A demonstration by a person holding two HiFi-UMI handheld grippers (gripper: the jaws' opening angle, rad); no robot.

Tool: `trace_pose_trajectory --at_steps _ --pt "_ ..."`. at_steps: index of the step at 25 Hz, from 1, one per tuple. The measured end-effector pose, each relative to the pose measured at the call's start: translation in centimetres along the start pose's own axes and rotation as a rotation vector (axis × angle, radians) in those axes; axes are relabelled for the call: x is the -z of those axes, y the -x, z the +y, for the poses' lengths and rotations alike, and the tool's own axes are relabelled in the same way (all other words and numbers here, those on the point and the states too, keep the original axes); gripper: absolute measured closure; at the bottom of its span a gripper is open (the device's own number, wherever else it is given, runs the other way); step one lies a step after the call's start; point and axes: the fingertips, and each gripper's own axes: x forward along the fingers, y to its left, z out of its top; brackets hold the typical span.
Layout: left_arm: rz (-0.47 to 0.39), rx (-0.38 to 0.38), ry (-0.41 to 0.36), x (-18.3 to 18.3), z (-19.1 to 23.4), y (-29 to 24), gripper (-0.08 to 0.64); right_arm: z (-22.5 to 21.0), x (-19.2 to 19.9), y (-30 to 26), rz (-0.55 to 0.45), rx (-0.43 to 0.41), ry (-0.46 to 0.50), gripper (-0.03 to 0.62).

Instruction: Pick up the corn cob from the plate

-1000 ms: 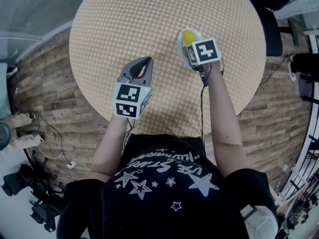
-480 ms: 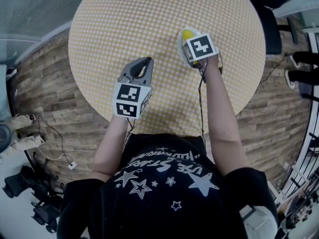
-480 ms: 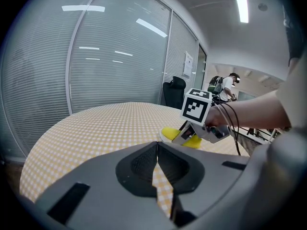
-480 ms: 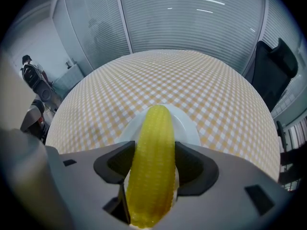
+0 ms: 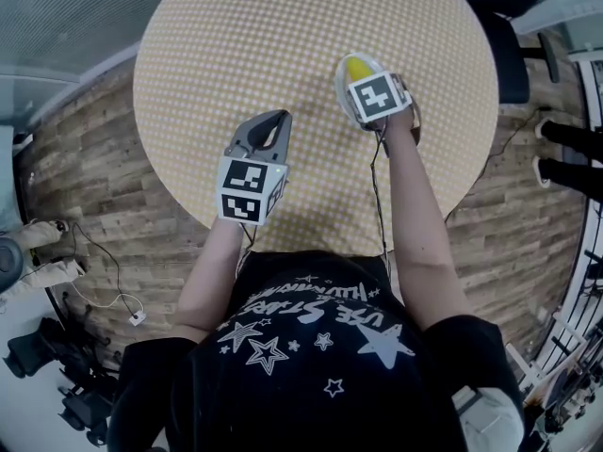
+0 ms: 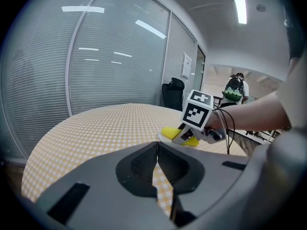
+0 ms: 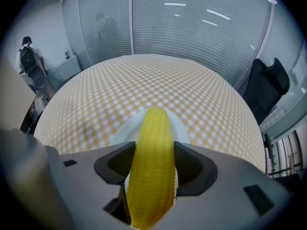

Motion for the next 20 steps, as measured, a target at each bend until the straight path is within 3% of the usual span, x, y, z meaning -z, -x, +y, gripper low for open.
trace_pose_trajectory --at_steps 4,9,20 --pt "-0.016 -0.003 0.006 -0.1 0.6 1.3 0.552 0.0 0.3 1.8 -0.056 0.015 -0.058 0.334" --pt "-0.052 0.015 0.007 -0.7 1.4 3.0 0.552 1.9 -2.3 6.0 -0.26 -0.064 -0.11 0.334" --pt "-0.152 0.138 -0.031 -2.8 -0.1 7.1 0.552 6.2 -2.2 18.5 -0.636 -0.083 -0.221 0.334"
